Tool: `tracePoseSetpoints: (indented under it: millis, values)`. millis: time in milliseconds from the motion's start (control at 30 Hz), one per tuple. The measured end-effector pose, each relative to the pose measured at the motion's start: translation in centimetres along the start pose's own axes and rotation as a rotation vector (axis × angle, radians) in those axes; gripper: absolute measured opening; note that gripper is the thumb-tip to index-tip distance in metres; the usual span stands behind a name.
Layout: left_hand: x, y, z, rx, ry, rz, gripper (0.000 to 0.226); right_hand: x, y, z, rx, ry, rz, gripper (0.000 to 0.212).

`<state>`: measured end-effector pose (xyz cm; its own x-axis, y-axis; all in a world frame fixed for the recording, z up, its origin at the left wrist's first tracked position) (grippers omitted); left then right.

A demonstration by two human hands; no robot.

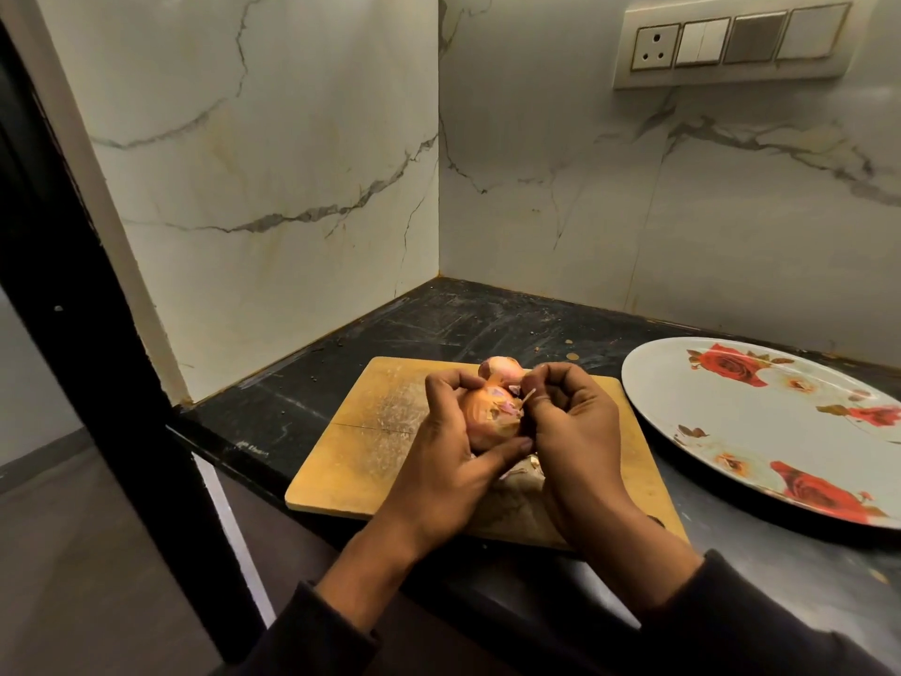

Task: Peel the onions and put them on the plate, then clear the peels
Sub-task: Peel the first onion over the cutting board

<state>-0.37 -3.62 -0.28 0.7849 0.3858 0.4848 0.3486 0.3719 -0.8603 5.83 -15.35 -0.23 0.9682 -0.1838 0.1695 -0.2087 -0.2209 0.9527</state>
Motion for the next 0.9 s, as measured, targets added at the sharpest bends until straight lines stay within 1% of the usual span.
tracePoseSetpoints:
  millis: [67, 300, 400, 467, 500, 533, 600, 633, 700, 767, 833, 900]
  values:
    - [0.3, 0.1, 0.1, 0.003, 0.011, 0.022, 0.062, 0.2, 0.0, 0.1, -0.036, 0.019, 0.044, 0.010]
    - [0.9, 0.8, 0.5, -0.095, -0.007, 0.171, 0.059, 1.4, 1.4, 1.6, -0.340, 0.030, 0.352, 0.015]
    - [1.1, 1.2, 0.5, -0.137, -0.007, 0.231, 0.060, 1.3, 2.0, 1.6, -0.516, 0.091, 0.486, 0.024]
    - [1.2, 1.4, 0.5, -0.152, -0.007, 0.252, 0.064, 0.9, 2.1, 1.0, -0.631, 0.191, 0.539, 0.029]
    - [1.2, 1.4, 0.6, -0.150, -0.007, 0.256, 0.067, 0.6, 2.1, 0.8, -0.657, 0.235, 0.545, 0.032]
    - [1.3, 1.4, 0.6, -0.143, -0.006, 0.258, 0.070, 0.4, 2.2, 0.7, -0.656, 0.242, 0.558, 0.034]
    - [1.5, 1.3, 0.6, -0.139, 0.003, 0.248, 0.073, 0.0, 2.9, 0.9, -0.597, 0.184, 0.593, 0.034]
    - [1.6, 1.1, 0.6, -0.139, 0.010, 0.235, 0.073, 0.0, 3.1, 1.0, -0.554, 0.159, 0.582, 0.031]
    - [2.0, 0.7, 0.6, -0.160, 0.029, 0.212, 0.070, 0.0, 2.9, 1.0, -0.461, 0.176, 0.468, 0.023]
    - [2.2, 0.4, 0.4, -0.194, 0.068, 0.205, 0.065, -0.2, 2.2, 0.6, -0.379, 0.260, 0.289, 0.027]
    - [2.2, 0.0, 0.1, -0.180, 0.118, 0.194, 0.062, -0.5, 1.4, 0.1, -0.262, 0.353, 0.085, 0.027]
    - [2.2, 0.1, -0.2, -0.157, 0.162, 0.205, 0.062, -0.7, 1.1, 0.1, -0.151, 0.396, -0.064, 0.031]
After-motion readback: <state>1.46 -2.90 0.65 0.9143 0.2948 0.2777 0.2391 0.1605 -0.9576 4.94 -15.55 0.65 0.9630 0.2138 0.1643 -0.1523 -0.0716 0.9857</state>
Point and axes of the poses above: each hand's wrist, its own x-axis towards the middle knuckle, its own z-axis out of the back of the hand, y = z × x, the point moved 5 cm from there along x, towards the middle knuckle, and after that the axes turned 14 degrees about -y, right-handed, at the moved point
